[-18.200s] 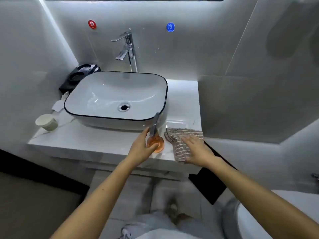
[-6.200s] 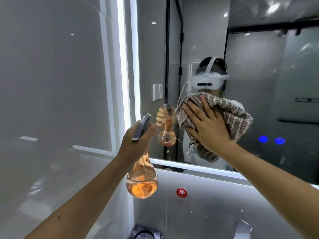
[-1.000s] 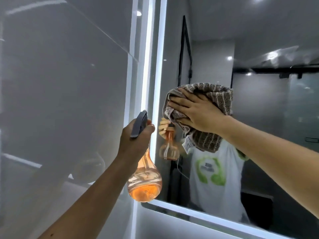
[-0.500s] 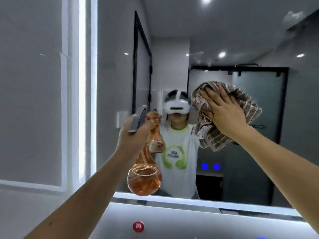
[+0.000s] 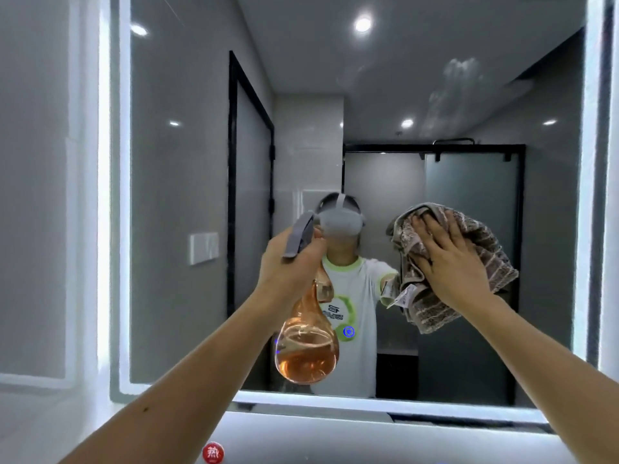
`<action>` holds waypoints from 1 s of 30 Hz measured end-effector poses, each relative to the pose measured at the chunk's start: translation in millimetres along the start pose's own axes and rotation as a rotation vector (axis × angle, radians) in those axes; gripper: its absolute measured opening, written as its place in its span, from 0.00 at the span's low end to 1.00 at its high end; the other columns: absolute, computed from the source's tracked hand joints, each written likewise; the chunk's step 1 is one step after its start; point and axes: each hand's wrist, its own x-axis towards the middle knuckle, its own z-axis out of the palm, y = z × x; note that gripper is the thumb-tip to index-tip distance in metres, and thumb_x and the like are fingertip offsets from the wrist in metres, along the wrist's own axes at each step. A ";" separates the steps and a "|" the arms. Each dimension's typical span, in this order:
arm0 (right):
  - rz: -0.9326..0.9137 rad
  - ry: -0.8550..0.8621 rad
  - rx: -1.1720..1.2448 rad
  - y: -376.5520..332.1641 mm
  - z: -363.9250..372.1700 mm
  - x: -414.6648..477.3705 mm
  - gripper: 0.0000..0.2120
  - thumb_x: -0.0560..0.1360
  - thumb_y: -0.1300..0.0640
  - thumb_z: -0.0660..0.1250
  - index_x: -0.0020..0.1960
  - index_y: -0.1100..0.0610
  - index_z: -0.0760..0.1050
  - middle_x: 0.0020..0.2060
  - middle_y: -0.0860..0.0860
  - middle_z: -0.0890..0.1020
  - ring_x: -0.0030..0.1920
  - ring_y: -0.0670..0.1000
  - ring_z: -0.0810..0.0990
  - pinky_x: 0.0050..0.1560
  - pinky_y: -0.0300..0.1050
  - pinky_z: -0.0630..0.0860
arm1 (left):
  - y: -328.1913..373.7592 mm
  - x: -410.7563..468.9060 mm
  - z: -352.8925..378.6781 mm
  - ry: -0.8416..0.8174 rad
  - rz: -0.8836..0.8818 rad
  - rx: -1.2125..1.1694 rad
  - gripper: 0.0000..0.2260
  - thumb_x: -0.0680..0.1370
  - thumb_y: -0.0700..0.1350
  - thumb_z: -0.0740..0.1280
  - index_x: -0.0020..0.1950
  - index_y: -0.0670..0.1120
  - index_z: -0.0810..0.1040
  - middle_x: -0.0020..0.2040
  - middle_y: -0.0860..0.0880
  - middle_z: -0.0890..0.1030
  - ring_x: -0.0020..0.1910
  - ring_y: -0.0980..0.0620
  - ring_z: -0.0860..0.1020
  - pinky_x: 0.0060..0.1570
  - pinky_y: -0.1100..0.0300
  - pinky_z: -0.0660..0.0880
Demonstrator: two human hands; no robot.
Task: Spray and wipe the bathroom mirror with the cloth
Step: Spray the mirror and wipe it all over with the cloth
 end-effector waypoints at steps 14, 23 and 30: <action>-0.003 -0.045 -0.005 -1.7 -3.3 1.0 0.29 0.78 0.46 0.51 0.73 0.47 0.40 0.75 0.46 0.45 0.68 0.45 0.30 0.72 0.55 0.51 | -5.3 7.6 45.7 -0.059 -0.001 0.091 0.12 0.66 0.49 0.66 0.38 0.40 0.75 0.33 0.48 0.73 0.36 0.49 0.72 0.39 0.52 0.69; -0.023 -0.065 0.011 0.2 -6.7 0.3 0.29 0.78 0.45 0.50 0.73 0.46 0.40 0.75 0.45 0.44 0.68 0.46 0.29 0.72 0.53 0.49 | -4.7 5.0 65.1 -0.097 -0.049 0.097 0.08 0.70 0.41 0.65 0.30 0.45 0.76 0.26 0.50 0.75 0.27 0.51 0.71 0.34 0.56 0.66; -0.037 -0.045 0.047 2.3 -3.0 1.2 0.29 0.78 0.45 0.51 0.72 0.45 0.37 0.75 0.44 0.45 0.68 0.45 0.29 0.72 0.54 0.50 | 6.1 -0.1 70.5 -0.063 -0.022 0.029 0.16 0.64 0.51 0.66 0.42 0.40 0.79 0.42 0.38 0.81 0.40 0.39 0.77 0.42 0.50 0.72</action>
